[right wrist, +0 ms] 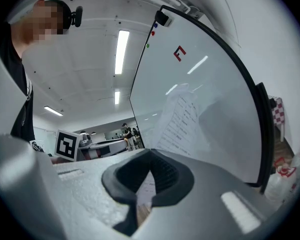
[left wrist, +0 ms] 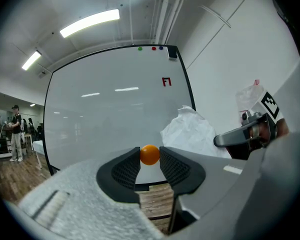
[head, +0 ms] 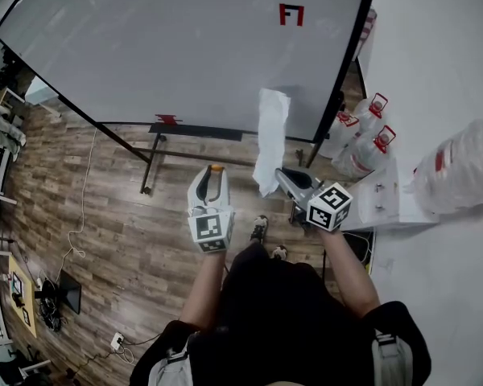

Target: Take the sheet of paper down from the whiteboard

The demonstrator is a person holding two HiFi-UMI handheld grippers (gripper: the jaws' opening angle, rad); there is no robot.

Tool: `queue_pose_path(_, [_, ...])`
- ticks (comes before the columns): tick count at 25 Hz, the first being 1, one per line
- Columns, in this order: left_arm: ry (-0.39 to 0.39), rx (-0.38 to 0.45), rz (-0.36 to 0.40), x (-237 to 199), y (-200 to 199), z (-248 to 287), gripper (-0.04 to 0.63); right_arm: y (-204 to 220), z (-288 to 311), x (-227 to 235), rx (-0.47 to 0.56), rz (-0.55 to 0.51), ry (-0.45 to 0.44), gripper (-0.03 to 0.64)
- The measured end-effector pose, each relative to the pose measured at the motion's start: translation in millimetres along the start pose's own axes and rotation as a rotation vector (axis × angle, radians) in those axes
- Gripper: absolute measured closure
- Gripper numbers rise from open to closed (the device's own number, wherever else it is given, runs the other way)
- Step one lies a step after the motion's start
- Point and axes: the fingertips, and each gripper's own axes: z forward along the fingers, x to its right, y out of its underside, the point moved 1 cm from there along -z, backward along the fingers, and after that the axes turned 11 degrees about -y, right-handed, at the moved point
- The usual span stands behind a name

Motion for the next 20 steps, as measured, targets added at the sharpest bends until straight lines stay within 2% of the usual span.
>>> queue_pose_path(14, [0.015,0.024,0.003,5,-9,3,0.463,-1,-7,-2,-0.016,-0.008,0.014,0.612])
queue_pose_path(20, [0.054,0.019,-0.072,12,-22,2,0.463,0,-4,-3,-0.027,-0.012,0.007,0.612])
